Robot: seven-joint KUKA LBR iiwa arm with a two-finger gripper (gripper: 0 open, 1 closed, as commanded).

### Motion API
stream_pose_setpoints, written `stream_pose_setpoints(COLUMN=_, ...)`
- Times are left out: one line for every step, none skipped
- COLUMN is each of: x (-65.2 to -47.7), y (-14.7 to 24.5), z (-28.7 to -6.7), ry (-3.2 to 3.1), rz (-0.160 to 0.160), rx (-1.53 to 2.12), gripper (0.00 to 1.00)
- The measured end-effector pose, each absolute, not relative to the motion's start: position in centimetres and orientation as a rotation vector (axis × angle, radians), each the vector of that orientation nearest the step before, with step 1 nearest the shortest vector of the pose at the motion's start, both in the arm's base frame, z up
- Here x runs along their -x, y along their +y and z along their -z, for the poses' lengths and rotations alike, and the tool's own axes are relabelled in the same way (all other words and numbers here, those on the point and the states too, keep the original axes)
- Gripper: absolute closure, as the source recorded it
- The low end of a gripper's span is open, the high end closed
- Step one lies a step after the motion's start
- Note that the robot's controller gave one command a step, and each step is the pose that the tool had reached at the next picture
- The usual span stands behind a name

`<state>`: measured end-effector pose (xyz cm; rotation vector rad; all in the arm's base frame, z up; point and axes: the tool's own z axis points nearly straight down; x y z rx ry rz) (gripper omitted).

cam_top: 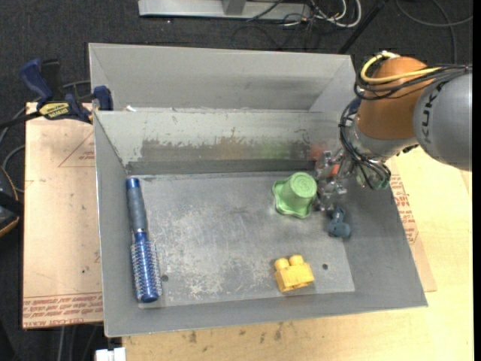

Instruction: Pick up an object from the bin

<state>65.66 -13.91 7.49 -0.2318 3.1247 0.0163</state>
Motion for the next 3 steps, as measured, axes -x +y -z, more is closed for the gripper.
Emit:
stream_pose_setpoints(x=-65.7, y=-13.9, z=-7.5, ry=3.125, rz=-0.017, rx=0.232, gripper=0.00)
stream_pose_setpoints(x=-65.3, y=-13.3, z=-7.4, ry=3.088, rz=0.003, rx=0.512, gripper=0.00)
stream_pose_setpoints(x=-64.0, y=-8.1, z=-9.3, ry=3.096, rz=-0.005, rx=0.514, gripper=0.00)
